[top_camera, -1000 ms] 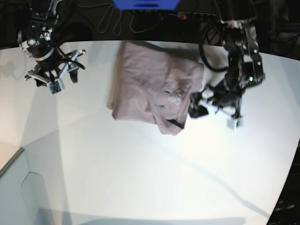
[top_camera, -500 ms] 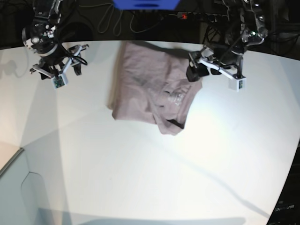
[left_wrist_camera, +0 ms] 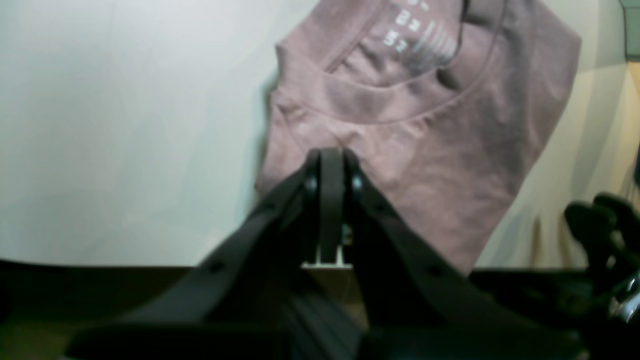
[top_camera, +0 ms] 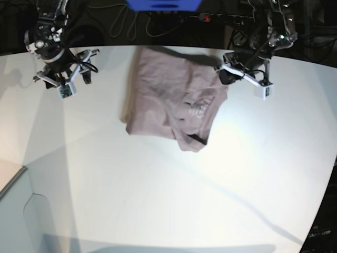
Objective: Layout the t-shirt on the table in an organized manner, then fold the t-shirt properly
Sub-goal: 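Raise the right gripper away and move the left gripper to the stack's edge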
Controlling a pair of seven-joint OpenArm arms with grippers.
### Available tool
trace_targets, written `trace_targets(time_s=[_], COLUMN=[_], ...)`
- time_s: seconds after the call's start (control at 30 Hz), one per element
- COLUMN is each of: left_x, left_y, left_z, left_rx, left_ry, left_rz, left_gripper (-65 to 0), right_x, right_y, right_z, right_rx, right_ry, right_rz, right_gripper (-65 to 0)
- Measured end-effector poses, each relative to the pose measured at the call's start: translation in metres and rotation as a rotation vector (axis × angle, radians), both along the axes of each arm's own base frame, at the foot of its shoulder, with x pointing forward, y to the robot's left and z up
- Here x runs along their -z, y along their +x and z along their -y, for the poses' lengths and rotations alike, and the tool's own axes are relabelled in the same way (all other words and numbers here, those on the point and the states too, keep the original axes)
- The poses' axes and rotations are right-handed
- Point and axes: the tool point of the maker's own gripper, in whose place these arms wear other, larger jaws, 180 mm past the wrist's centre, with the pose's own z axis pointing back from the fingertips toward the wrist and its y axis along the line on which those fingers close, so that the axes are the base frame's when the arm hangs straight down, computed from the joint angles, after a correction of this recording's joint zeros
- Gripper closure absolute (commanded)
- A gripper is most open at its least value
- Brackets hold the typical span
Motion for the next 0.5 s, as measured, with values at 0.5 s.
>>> trace_targets(time_s=[0.5], left_x=[0.029], left_y=[-0.001], left_z=[-0.009], left_rx=[-0.221], left_ry=[-0.055], left_rz=[-0.134], left_gripper=[0.0], right_x=[-0.003], right_y=[0.007], right_z=[-0.001], right_rx=[-0.002], right_ry=[0.001], right_rz=[0.014], right_gripper=[-36.6])
